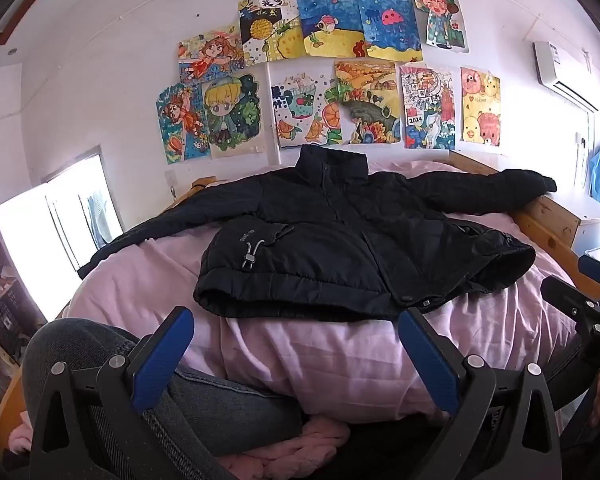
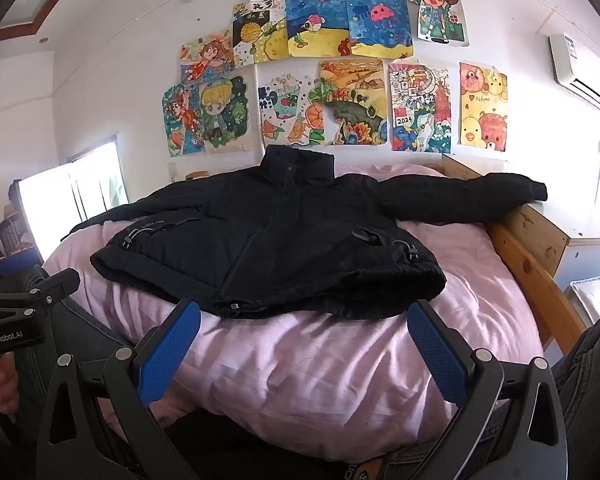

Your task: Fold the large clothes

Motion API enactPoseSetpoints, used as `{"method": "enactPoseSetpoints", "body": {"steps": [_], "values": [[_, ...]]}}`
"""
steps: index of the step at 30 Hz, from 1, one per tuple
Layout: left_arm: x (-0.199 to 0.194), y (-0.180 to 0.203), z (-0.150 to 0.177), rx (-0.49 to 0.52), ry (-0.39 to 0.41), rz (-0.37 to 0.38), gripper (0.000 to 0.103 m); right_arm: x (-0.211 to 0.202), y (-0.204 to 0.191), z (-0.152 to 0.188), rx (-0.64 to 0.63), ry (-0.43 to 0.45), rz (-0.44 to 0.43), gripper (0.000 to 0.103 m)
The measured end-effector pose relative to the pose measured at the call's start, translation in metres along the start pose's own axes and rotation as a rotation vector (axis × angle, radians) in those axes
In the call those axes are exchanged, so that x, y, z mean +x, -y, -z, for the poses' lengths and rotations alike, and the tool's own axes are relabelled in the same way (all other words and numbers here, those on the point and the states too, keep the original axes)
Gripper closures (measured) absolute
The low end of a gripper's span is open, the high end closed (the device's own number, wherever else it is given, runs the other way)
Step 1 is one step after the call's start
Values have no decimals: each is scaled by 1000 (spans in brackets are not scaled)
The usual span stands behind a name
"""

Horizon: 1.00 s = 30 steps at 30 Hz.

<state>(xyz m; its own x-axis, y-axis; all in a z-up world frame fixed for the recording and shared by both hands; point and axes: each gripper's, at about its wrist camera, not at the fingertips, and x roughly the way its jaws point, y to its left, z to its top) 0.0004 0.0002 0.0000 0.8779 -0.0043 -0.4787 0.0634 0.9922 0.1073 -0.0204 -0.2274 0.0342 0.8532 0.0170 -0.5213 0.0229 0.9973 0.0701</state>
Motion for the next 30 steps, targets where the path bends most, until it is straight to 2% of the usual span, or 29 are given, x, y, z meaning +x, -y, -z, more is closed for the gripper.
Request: {"method": "enactPoseSetpoints", "body": {"steps": [30], "values": [[0, 4, 3, 6, 8, 3, 0, 0, 6, 3, 12, 0, -2, 1]]}}
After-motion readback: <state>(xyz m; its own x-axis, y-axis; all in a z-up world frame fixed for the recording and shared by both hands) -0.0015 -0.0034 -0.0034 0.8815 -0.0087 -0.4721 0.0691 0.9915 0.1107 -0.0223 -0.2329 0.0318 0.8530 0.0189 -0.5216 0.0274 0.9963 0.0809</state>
